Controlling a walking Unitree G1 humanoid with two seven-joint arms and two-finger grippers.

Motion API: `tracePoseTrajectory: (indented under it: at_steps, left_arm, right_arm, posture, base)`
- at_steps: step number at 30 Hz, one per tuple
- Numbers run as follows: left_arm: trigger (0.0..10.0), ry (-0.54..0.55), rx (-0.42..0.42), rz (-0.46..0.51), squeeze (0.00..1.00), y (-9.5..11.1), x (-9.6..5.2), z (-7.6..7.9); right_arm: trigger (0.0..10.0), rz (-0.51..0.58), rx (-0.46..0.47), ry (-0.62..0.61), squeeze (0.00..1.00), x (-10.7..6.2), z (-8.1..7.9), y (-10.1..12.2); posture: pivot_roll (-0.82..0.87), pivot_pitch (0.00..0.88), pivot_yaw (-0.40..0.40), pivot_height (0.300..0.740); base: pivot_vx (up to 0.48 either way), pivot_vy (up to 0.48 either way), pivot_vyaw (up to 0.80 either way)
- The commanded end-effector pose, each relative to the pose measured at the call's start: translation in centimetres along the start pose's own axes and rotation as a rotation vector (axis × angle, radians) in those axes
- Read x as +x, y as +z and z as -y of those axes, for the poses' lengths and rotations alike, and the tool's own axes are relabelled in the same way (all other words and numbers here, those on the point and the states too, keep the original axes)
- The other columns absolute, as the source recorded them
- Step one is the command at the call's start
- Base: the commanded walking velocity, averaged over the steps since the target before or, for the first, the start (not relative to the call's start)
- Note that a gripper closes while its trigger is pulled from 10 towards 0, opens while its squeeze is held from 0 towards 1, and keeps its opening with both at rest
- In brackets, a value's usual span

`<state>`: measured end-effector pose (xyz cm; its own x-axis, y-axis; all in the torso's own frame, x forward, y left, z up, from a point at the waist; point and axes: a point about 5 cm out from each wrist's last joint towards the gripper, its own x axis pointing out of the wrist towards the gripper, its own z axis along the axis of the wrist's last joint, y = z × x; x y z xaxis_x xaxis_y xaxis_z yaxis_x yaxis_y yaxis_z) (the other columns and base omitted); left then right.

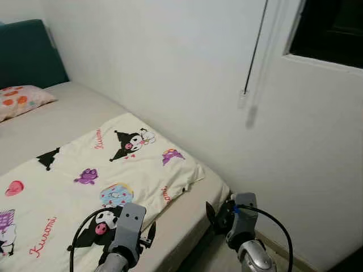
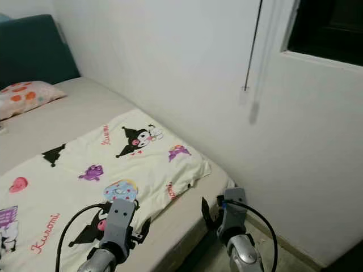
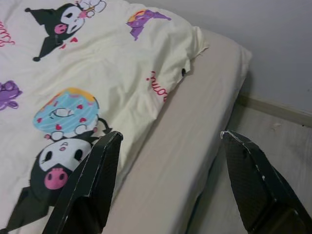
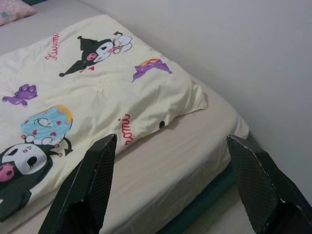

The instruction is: Clean up the room

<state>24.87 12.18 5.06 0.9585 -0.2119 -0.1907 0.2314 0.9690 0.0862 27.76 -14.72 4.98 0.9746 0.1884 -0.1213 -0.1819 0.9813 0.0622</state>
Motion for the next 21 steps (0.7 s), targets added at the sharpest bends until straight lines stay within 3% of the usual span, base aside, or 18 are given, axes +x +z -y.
tracePoseTrajectory:
  at_steps: [1, 11, 15, 21]
  left_arm:
    - [10.0, -0.006, 0.003, -0.017, 0.0, -0.29, -0.1, 0.19]
    - [10.0, -0.007, -0.002, -0.017, 0.0, -0.29, -0.12, 0.26]
    - [10.0, -0.001, -0.037, -0.046, 0.0, -0.58, -0.14, 0.23]
    - [10.0, 0.007, -0.083, -0.046, 0.0, -0.57, -0.2, 0.04]
  right_arm:
    - [10.0, -0.025, 0.014, -0.015, 0.0, -0.36, 0.24, -0.65]
    - [10.0, -0.025, 0.02, -0.014, 0.0, -0.39, 0.24, -0.65]
    - [10.0, -0.025, 0.021, -0.013, 0.0, -0.38, 0.22, -0.64]
    - [10.0, -0.022, 0.022, -0.009, 0.0, -0.24, 0.16, -0.5]
  posture:
    - [-0.06, 0.134, 0.018, 0.74]
    - [-0.06, 0.136, 0.016, 0.74]
    - [-0.06, 0.138, 0.015, 0.74]
    - [-0.06, 0.139, 0.013, 0.74]
  base:
    - [0.0, -0.48, 0.0]
    - [0.0, -0.48, 0.0]
    - [0.0, 0.0, 0.0]
    - [0.0, 0.48, 0.0]
